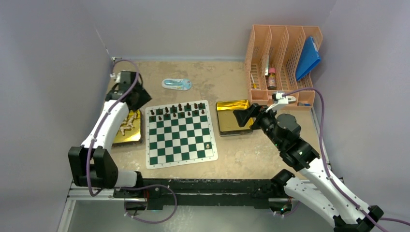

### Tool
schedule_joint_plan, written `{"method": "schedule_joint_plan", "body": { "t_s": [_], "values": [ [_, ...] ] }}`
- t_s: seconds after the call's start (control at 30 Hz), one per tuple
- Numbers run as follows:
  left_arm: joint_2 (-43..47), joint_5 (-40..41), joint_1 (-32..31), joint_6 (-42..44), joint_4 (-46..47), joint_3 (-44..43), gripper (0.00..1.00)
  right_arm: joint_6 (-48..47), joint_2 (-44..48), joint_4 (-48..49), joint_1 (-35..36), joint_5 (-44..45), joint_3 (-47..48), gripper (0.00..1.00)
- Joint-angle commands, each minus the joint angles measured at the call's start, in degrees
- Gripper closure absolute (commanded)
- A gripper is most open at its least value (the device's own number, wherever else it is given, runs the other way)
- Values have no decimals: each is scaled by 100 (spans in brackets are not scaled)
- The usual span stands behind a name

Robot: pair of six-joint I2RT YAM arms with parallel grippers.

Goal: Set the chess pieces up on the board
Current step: Pick up the chess piece from the storage box.

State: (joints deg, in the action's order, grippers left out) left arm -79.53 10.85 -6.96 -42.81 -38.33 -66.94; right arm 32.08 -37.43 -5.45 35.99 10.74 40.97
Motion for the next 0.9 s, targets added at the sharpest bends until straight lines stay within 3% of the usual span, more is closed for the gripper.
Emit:
{"method": "schedule_joint_plan", "body": {
  "t_s": [0.0,0.17,0.47,0.87],
  "values": [
    [226,-465,944,-325,46,228,52,34,39,391,-8,-89,-21,1],
    [119,-285,1628,-903,-167,472,56,24,-39,428,-17,-105,16,1],
    [-699,624,2052,-1850,-1086,262,63,36,-67,477,-13,-112,2,1],
    [-1051,-56,2711,-1820,-637,743,63,37,-43,440,-11,-162,12,1]
  ]
}}
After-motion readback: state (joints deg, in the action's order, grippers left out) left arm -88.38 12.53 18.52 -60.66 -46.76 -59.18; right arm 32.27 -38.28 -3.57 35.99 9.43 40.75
